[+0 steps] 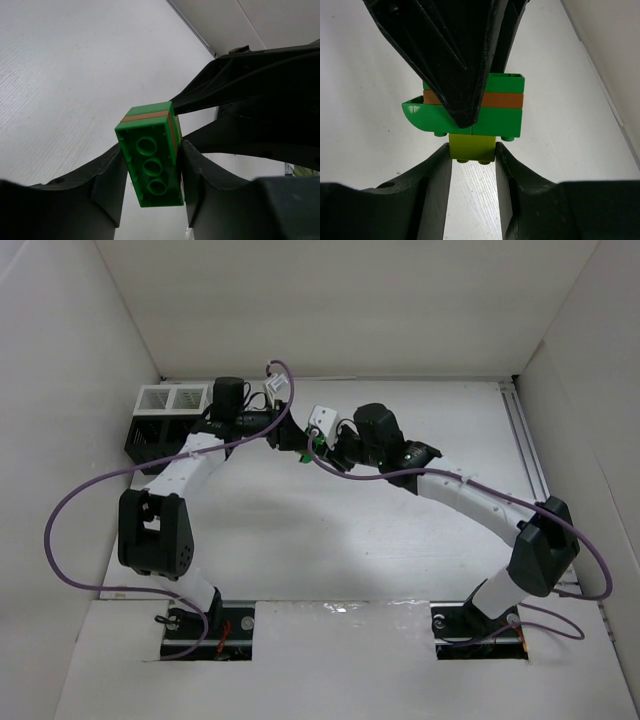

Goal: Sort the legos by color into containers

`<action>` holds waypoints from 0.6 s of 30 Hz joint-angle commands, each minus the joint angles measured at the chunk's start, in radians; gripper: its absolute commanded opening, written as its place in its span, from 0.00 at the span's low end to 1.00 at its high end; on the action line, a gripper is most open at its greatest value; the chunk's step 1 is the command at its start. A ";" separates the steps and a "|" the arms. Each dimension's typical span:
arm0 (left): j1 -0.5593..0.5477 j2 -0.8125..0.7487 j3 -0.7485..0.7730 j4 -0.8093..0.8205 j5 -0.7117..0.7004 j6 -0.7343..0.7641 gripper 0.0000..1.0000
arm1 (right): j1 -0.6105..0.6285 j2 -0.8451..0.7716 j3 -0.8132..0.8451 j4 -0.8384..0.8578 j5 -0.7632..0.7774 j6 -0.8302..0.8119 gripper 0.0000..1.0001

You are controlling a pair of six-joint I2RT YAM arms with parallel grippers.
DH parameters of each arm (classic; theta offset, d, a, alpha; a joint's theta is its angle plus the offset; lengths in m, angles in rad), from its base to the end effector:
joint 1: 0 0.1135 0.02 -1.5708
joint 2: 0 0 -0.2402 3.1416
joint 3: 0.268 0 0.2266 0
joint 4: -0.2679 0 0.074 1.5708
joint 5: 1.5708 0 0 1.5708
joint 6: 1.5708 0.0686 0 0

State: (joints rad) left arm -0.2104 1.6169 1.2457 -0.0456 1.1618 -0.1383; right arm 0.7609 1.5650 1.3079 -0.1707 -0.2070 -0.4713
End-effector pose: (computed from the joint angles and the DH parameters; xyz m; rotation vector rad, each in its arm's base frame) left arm 0.3282 -0.1345 0.2891 0.8327 1.7692 -1.3655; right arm 0.2609 0.2678 0.2976 -1.2684 1.5596 0.3923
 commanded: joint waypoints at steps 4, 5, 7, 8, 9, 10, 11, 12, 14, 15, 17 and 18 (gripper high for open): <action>-0.004 -0.003 0.067 0.026 0.006 0.026 0.25 | 0.011 -0.003 0.042 0.060 0.004 0.002 0.00; -0.004 -0.003 0.067 0.026 0.006 0.026 0.23 | 0.011 -0.003 0.028 0.060 0.004 0.002 0.00; -0.004 -0.012 0.077 0.026 -0.013 0.026 0.22 | 0.011 -0.013 0.016 0.060 0.004 0.002 0.00; -0.004 -0.012 0.087 0.026 -0.013 0.026 0.22 | 0.002 -0.023 0.007 0.060 0.004 0.002 0.00; -0.004 -0.012 0.087 0.026 -0.013 0.026 0.22 | 0.002 -0.032 -0.010 0.060 0.004 0.002 0.00; -0.004 -0.023 0.087 0.017 -0.022 0.026 0.21 | -0.008 -0.033 -0.019 0.060 0.004 0.002 0.00; -0.004 -0.023 0.087 0.016 -0.022 0.026 0.19 | -0.008 -0.042 -0.019 0.060 0.004 0.002 0.00; -0.004 -0.023 0.087 0.016 -0.034 0.026 0.18 | -0.020 -0.042 -0.045 0.060 0.004 0.002 0.00; -0.004 -0.032 0.087 0.016 -0.045 0.026 0.16 | -0.031 -0.062 -0.064 0.060 0.004 0.002 0.00; 0.011 -0.041 0.087 0.030 -0.045 0.011 0.16 | -0.040 -0.072 -0.082 0.060 0.014 -0.007 0.00; 0.038 -0.041 0.087 0.039 -0.054 0.000 0.15 | -0.040 -0.082 -0.101 0.060 0.014 -0.007 0.00; 0.039 -0.041 0.087 0.039 -0.069 0.000 0.15 | -0.052 -0.082 -0.110 0.051 0.023 -0.007 0.00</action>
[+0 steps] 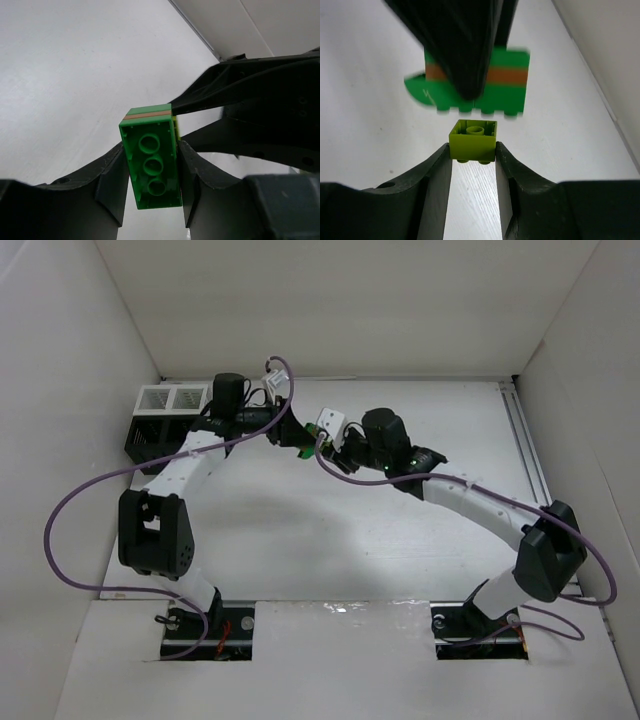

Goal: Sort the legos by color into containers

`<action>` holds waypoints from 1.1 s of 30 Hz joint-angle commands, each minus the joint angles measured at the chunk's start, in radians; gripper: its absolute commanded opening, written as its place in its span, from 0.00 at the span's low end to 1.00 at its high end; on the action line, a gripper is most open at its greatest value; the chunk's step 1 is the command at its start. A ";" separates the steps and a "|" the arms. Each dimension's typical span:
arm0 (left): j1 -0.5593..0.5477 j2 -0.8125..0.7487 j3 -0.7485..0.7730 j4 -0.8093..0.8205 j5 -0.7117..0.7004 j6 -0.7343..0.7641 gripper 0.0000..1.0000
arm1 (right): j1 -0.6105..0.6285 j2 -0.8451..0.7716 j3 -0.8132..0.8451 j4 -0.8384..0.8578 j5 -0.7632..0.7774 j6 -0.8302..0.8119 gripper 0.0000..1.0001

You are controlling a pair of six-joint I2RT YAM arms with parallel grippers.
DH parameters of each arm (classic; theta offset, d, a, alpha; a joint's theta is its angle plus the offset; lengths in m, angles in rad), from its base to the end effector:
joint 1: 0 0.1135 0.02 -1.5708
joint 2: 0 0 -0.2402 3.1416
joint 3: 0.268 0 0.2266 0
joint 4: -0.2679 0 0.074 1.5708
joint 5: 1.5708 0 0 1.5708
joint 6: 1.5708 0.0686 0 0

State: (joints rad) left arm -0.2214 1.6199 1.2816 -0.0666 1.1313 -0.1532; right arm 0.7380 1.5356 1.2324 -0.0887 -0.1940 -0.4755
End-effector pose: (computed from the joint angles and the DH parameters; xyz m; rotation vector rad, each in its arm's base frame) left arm 0.3304 -0.1380 0.2969 0.8170 1.7786 -1.3478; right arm 0.2638 0.2578 0.2916 -1.2275 1.5439 0.3622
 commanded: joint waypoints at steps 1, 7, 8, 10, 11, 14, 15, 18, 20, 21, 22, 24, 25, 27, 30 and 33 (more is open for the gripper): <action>0.065 -0.045 0.042 0.060 -0.039 0.015 0.13 | -0.038 -0.063 -0.043 -0.031 0.010 -0.003 0.00; 0.100 -0.086 0.019 0.015 -0.062 0.049 0.10 | -0.060 -0.081 -0.080 -0.054 0.010 -0.003 0.00; 0.100 -0.086 0.019 0.001 -0.071 0.064 0.10 | -0.069 -0.081 -0.091 -0.054 0.010 -0.003 0.00; 0.100 -0.109 0.010 -0.077 -0.117 0.105 0.07 | -0.078 -0.081 -0.091 -0.065 0.010 -0.003 0.00; 0.100 -0.118 0.010 -0.119 -0.157 0.139 0.07 | -0.089 -0.081 -0.091 -0.065 0.010 0.011 0.00; 0.109 -0.153 -0.021 -0.215 -0.322 0.259 0.07 | -0.115 -0.081 -0.036 -0.065 -0.005 0.052 0.00; 0.109 -0.166 -0.034 -0.216 -0.364 0.259 0.07 | -0.133 -0.066 0.007 -0.065 -0.027 0.070 0.00; 0.109 -0.187 -0.083 -0.236 -0.468 0.300 0.07 | -0.170 -0.022 0.088 -0.075 -0.085 0.161 0.00; 0.109 -0.187 -0.111 -0.275 -0.517 0.343 0.07 | -0.198 0.015 0.195 -0.075 -0.138 0.257 0.00; 0.109 -0.187 -0.122 -0.285 -0.536 0.356 0.07 | -0.209 0.029 0.196 -0.075 -0.169 0.287 0.00; 0.109 -0.187 -0.134 -0.285 -0.550 0.369 0.07 | -0.218 0.041 0.237 -0.075 -0.195 0.313 0.00; 0.109 -0.175 -0.145 -0.317 -0.550 0.403 0.07 | -0.227 0.070 0.271 -0.075 -0.241 0.380 0.00; 0.109 -0.175 -0.156 -0.317 -0.550 0.403 0.08 | -0.254 0.080 0.283 -0.075 -0.298 0.399 0.00; 0.109 -0.155 -0.180 -0.305 -0.538 0.414 0.11 | -0.275 0.093 0.303 -0.062 -0.349 0.452 0.00; 0.109 -0.132 -0.197 -0.276 -0.528 0.402 0.17 | -0.308 0.118 0.314 -0.062 -0.423 0.520 0.00; 0.100 -0.111 -0.218 -0.246 -0.541 0.391 0.26 | -0.331 0.129 0.314 -0.052 -0.464 0.563 0.00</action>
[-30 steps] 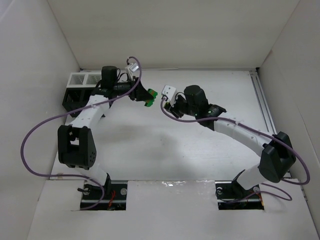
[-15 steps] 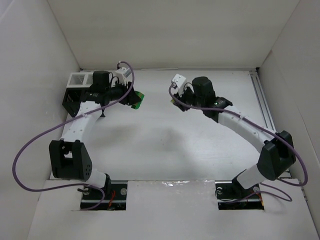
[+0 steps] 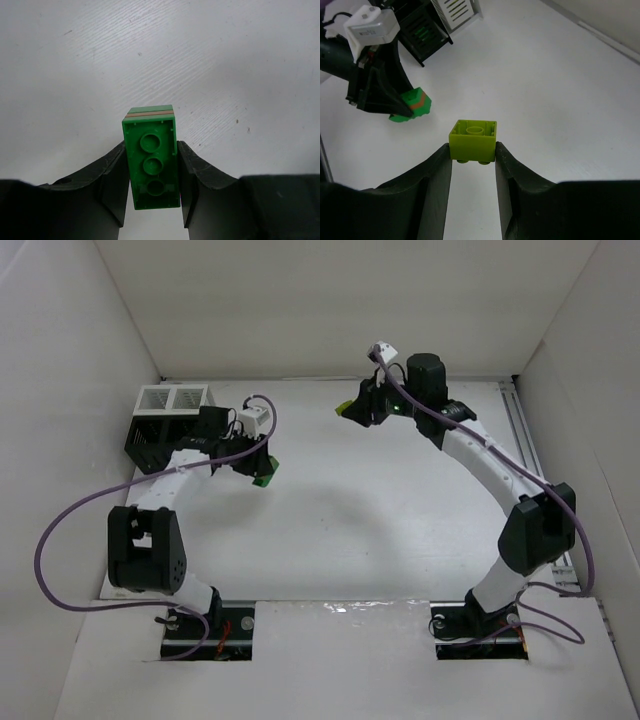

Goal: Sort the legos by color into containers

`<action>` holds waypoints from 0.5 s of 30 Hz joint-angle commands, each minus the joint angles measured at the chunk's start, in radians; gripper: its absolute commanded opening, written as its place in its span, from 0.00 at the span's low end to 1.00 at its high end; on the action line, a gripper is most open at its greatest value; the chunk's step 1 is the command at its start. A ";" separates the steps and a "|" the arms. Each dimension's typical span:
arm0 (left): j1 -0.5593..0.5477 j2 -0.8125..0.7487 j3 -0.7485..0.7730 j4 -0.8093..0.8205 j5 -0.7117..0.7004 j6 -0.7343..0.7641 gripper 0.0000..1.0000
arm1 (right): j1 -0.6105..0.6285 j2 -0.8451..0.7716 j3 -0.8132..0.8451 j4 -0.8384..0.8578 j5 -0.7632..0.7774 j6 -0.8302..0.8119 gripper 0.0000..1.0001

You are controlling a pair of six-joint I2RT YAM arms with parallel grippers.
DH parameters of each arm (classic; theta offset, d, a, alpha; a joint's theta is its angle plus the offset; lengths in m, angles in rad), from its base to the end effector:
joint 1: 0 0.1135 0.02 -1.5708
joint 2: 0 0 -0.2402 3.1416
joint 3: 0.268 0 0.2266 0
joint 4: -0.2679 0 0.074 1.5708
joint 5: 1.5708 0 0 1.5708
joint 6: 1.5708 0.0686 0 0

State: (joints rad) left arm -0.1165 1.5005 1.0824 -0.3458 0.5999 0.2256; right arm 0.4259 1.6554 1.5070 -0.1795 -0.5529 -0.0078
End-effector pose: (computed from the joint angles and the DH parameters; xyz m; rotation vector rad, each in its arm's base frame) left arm 0.3148 -0.0758 0.2289 0.6709 2.1510 -0.6379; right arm 0.3408 0.1942 0.3373 -0.7816 1.7631 0.8054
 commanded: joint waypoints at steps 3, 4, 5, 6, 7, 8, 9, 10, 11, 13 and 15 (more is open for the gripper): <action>-0.035 0.041 -0.019 0.057 -0.058 0.012 0.43 | -0.032 0.009 0.029 0.049 -0.105 0.115 0.00; -0.046 0.050 -0.019 0.067 -0.058 0.012 0.47 | -0.041 0.009 0.028 0.049 -0.105 0.115 0.00; -0.046 0.059 -0.019 0.080 -0.058 -0.005 0.51 | -0.041 0.009 0.028 0.049 -0.105 0.115 0.00; -0.046 0.072 -0.019 0.091 -0.049 -0.014 0.57 | -0.041 0.009 0.028 0.049 -0.105 0.115 0.00; -0.046 0.072 -0.019 0.103 -0.049 -0.023 0.61 | -0.055 0.009 0.018 0.049 -0.105 0.115 0.00; -0.046 0.072 -0.019 0.123 -0.032 -0.032 0.67 | -0.055 0.009 0.009 0.049 -0.122 0.115 0.00; -0.046 0.072 -0.019 0.123 0.001 -0.052 0.73 | -0.067 0.009 0.009 0.049 -0.142 0.115 0.00; -0.034 0.072 -0.003 0.123 0.036 -0.052 0.77 | -0.082 0.009 -0.001 0.049 -0.156 0.115 0.00; -0.034 0.072 -0.003 0.132 0.091 -0.061 0.78 | -0.082 0.009 -0.013 0.049 -0.174 0.115 0.00; 0.015 0.032 0.007 0.201 0.263 -0.163 0.78 | -0.107 -0.002 -0.024 0.049 -0.252 0.101 0.00; 0.047 -0.006 -0.004 0.298 0.360 -0.250 0.78 | -0.119 0.012 -0.015 0.049 -0.341 0.101 0.00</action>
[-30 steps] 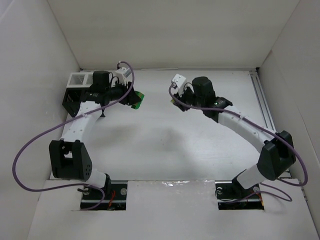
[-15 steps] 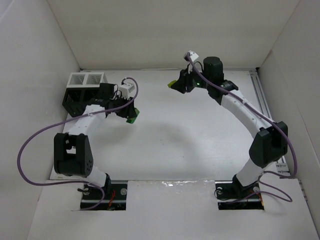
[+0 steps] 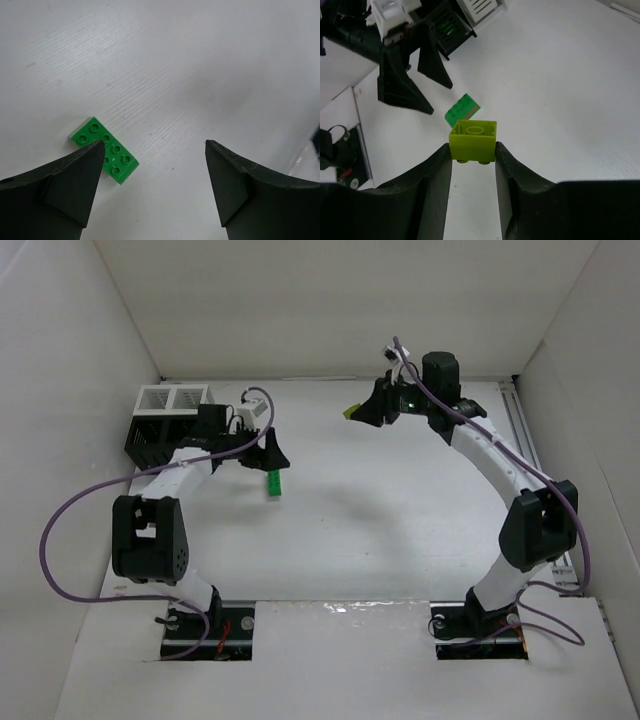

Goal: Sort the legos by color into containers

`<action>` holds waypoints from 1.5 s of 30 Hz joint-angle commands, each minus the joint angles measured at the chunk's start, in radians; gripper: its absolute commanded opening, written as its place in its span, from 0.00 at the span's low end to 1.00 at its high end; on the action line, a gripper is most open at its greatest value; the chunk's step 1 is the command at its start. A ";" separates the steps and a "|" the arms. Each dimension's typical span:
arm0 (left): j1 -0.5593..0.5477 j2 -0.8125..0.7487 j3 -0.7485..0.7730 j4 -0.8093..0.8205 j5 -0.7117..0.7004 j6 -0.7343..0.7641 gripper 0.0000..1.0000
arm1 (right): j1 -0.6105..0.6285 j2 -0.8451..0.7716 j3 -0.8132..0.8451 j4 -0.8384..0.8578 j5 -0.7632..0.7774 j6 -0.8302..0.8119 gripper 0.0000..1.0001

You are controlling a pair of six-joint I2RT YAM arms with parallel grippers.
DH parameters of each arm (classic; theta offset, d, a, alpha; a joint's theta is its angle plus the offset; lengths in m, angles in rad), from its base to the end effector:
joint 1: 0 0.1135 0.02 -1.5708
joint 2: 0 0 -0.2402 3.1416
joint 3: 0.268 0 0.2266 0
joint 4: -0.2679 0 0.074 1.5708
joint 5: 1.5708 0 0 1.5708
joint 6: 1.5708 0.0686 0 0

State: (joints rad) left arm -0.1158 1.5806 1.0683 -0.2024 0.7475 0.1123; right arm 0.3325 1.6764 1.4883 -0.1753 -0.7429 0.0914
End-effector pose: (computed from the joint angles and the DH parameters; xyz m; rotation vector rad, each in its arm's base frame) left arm 0.3285 -0.0852 0.2174 0.6289 2.0988 -0.8476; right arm 0.3512 0.1704 0.3262 -0.7325 1.8181 0.9955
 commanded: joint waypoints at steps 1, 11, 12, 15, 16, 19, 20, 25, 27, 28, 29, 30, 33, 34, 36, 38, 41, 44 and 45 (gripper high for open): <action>0.057 -0.099 0.024 0.170 0.258 -0.164 0.78 | -0.026 0.000 0.016 0.025 -0.188 0.011 0.00; -0.068 -0.375 -0.086 0.468 0.082 -0.093 0.84 | 0.023 0.135 0.061 0.264 -0.480 0.497 0.00; -0.079 -0.386 -0.087 0.468 0.069 -0.080 0.84 | 0.039 0.144 0.061 0.292 -0.480 0.536 0.00; -0.107 -0.424 -0.120 0.459 0.041 0.027 0.84 | 0.050 0.167 0.070 0.449 -0.489 0.692 0.00; -0.126 -0.433 -0.120 0.449 0.018 0.065 0.82 | 0.050 0.180 0.060 0.486 -0.480 0.732 0.00; -0.202 -0.458 -0.139 0.406 -0.072 0.203 0.81 | 0.060 0.201 0.072 0.569 -0.480 0.824 0.00; -0.225 -0.458 -0.148 0.391 -0.106 0.231 0.78 | 0.071 0.201 0.082 0.588 -0.480 0.855 0.00; -0.301 -0.484 -0.172 0.426 -0.255 0.289 0.72 | 0.092 0.210 0.102 0.599 -0.480 0.866 0.00; -0.301 -0.484 -0.172 0.435 -0.266 0.300 0.71 | 0.092 0.210 0.102 0.599 -0.480 0.866 0.00; -0.311 -0.484 -0.172 0.455 -0.278 0.300 0.70 | 0.092 0.210 0.102 0.599 -0.480 0.866 0.00; -0.321 -0.484 -0.172 0.466 -0.305 0.300 0.67 | 0.092 0.210 0.102 0.599 -0.480 0.866 0.00; -0.321 -0.484 -0.172 0.466 -0.324 0.300 0.66 | 0.092 0.221 0.112 0.599 -0.480 0.866 0.00; -0.347 -0.475 -0.163 0.491 -0.401 0.311 0.65 | 0.102 0.221 0.112 0.599 -0.480 0.866 0.00; -0.347 -0.475 -0.154 0.491 -0.401 0.311 0.65 | 0.102 0.221 0.112 0.599 -0.480 0.866 0.00; -0.347 -0.475 -0.154 0.514 -0.381 0.311 0.65 | 0.102 0.221 0.112 0.599 -0.480 0.866 0.00; -0.347 -0.475 -0.154 0.524 -0.350 0.311 0.65 | 0.102 0.230 0.112 0.599 -0.480 0.866 0.00; -0.347 -0.484 -0.145 0.554 -0.317 0.274 0.65 | 0.102 0.240 0.121 0.599 -0.480 0.866 0.00; -0.357 -0.484 -0.145 0.564 -0.316 0.248 0.65 | 0.111 0.240 0.121 0.599 -0.480 0.866 0.00; -0.357 -0.484 -0.134 0.564 -0.316 0.248 0.65 | 0.111 0.240 0.121 0.599 -0.480 0.866 0.00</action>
State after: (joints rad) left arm -0.4652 1.1297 0.9020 0.2882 0.4088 0.3885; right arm 0.4271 1.9198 1.5585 0.3672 -1.2053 0.9501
